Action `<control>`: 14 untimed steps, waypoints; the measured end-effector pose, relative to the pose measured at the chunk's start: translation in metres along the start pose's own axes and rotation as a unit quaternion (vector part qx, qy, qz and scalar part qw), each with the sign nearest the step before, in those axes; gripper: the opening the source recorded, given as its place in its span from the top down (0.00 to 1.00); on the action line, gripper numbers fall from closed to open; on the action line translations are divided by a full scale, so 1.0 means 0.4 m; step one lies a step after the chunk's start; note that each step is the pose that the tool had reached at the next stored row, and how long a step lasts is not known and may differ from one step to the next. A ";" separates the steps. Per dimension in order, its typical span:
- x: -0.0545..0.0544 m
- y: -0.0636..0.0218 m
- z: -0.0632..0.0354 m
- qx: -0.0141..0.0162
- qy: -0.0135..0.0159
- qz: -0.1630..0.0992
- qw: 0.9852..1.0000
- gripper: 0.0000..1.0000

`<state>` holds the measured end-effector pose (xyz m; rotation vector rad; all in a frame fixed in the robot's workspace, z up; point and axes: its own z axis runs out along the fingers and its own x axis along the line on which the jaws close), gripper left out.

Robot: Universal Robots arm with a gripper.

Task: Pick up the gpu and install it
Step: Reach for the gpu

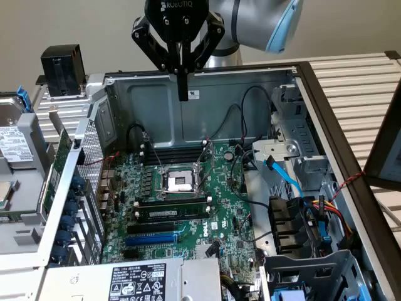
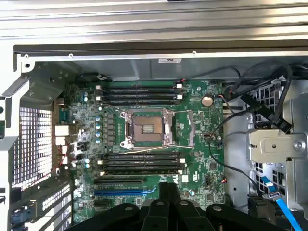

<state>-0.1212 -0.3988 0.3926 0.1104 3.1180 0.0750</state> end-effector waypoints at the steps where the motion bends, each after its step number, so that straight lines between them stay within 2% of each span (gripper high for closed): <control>1: 0.000 0.000 0.000 0.000 0.000 0.000 1.000 0.89; 6: 0.010 -0.001 0.000 0.000 0.000 0.000 1.000 0.89; 14: 0.099 -0.005 -0.002 0.000 0.000 0.000 1.000 0.89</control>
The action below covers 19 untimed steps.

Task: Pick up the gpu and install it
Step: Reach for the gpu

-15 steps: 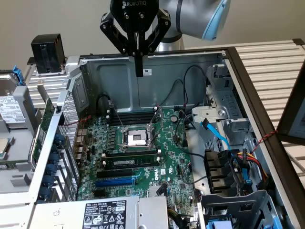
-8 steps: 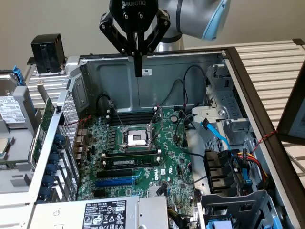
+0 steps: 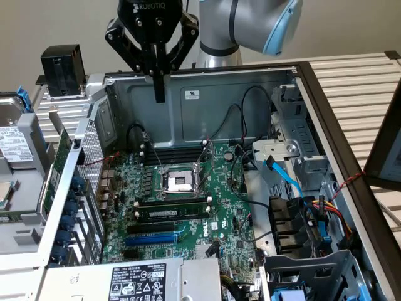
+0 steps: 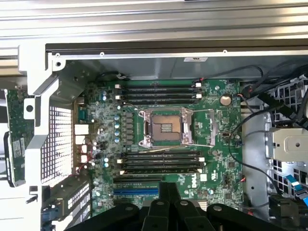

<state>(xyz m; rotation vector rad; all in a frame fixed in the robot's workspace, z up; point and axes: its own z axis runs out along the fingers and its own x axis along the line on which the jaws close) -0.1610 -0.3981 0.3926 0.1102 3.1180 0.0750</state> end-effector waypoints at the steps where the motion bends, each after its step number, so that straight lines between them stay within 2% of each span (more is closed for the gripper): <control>1: 0.011 0.000 0.000 0.000 0.000 0.000 1.000 0.89; 19: 0.210 -0.006 -0.004 0.000 0.000 0.001 1.000 0.89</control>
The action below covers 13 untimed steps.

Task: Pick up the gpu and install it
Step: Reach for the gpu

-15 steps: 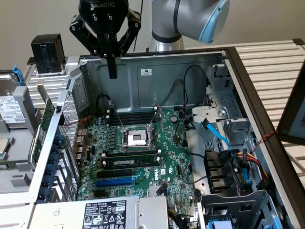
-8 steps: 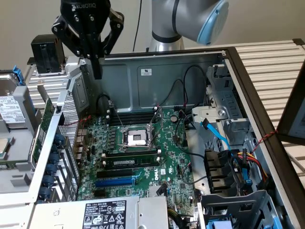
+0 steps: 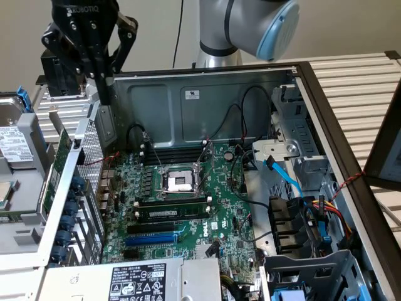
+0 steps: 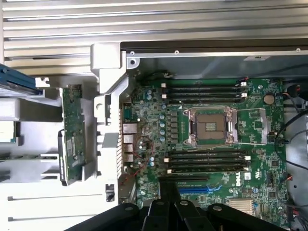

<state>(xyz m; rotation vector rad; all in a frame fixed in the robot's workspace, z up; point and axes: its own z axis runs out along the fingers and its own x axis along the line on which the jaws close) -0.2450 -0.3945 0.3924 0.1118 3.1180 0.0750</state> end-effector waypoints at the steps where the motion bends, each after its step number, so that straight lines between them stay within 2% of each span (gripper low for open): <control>1: 0.011 0.000 0.000 0.000 0.000 0.000 1.000 0.89; 13: 0.148 -0.007 0.000 0.000 0.000 0.000 1.000 0.89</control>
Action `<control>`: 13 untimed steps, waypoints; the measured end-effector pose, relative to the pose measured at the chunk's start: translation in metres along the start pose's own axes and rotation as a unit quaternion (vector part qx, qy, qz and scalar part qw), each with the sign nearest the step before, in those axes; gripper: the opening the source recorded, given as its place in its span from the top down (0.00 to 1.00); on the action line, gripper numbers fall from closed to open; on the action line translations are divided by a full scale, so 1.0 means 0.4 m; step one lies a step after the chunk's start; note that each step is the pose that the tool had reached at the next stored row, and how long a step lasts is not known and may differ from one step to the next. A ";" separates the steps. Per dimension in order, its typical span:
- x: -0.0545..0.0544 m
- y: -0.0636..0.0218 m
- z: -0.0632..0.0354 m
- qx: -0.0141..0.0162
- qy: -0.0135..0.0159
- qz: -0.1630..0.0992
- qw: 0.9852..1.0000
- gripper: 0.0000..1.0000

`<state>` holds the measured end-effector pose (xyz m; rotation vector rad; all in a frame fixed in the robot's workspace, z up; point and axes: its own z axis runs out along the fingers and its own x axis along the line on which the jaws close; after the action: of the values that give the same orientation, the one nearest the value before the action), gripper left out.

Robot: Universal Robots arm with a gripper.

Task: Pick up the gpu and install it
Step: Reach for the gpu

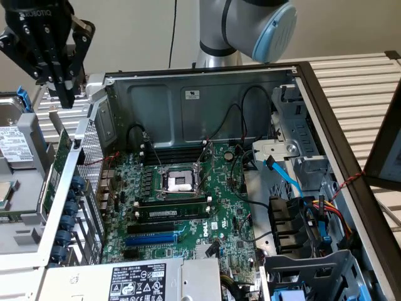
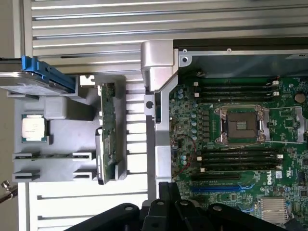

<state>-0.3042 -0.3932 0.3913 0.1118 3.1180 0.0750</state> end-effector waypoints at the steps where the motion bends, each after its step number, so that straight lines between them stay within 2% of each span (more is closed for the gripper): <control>1: 0.011 -0.001 0.000 0.000 0.000 0.000 1.000 0.89; 13: 0.147 -0.004 0.004 -0.001 -0.001 0.000 1.000 0.89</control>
<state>-0.3629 -0.3906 0.3883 0.1119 3.1166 0.0776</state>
